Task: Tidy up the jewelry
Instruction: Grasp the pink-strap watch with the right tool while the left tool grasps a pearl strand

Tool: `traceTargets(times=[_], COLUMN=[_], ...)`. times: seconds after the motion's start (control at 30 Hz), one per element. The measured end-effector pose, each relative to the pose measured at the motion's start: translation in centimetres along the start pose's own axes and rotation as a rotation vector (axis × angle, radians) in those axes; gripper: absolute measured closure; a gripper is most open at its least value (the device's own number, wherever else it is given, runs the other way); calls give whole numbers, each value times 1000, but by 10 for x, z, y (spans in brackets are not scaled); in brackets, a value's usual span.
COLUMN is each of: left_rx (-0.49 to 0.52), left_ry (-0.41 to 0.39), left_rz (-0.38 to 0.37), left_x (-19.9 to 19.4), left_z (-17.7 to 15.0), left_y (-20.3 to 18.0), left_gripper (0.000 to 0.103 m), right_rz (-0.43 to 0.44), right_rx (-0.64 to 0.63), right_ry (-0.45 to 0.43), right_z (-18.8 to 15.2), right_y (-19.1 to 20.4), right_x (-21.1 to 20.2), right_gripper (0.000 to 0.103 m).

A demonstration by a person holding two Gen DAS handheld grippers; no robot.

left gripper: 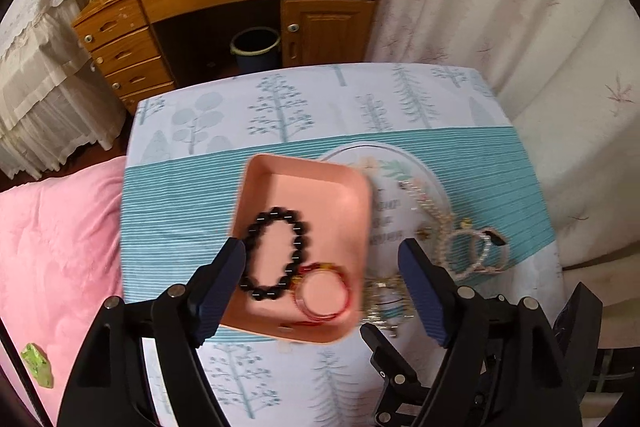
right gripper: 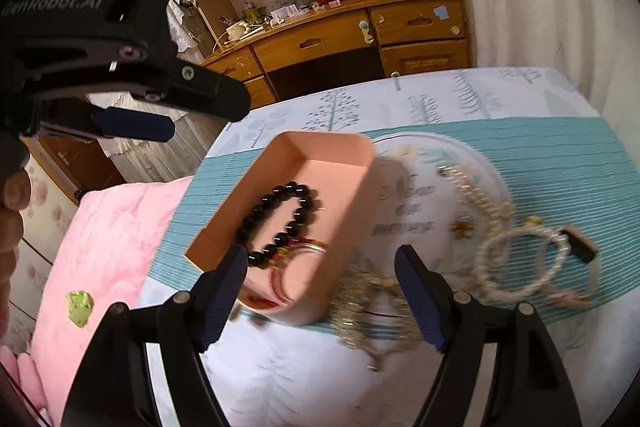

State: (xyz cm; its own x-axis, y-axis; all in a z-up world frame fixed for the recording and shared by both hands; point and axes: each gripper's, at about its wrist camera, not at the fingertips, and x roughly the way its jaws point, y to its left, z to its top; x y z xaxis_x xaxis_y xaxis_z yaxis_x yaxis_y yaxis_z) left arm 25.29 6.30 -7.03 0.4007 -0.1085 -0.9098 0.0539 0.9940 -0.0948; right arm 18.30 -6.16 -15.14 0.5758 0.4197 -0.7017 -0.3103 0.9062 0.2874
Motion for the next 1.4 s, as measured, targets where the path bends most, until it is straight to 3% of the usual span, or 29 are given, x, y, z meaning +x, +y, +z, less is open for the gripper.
traceTargets(times=[0.47, 0.77, 0.9, 1.03, 1.4], left_rx=[-32, -96, -143, -174, -226], left_ry=[42, 155, 219, 260, 313], left_rz=[-98, -140, -154, -131, -123], left_x=[25, 74, 100, 122, 153], left_z=[-15, -23, -27, -30, -24], left_y=[-78, -107, -108, -107, -107], left_gripper=[26, 27, 35, 46, 79], right_rz=[-190, -287, -318, -282, -142], right_rx=[-320, -582, -680, -660, -437], right_ry=[22, 88, 113, 133, 108], right_z=[-8, -24, -33, -30, -2], right_y=[-68, -95, -103, -115, -148], right_x=[-31, -24, -16, -10, -9], right_gripper=[26, 26, 26, 26, 26])
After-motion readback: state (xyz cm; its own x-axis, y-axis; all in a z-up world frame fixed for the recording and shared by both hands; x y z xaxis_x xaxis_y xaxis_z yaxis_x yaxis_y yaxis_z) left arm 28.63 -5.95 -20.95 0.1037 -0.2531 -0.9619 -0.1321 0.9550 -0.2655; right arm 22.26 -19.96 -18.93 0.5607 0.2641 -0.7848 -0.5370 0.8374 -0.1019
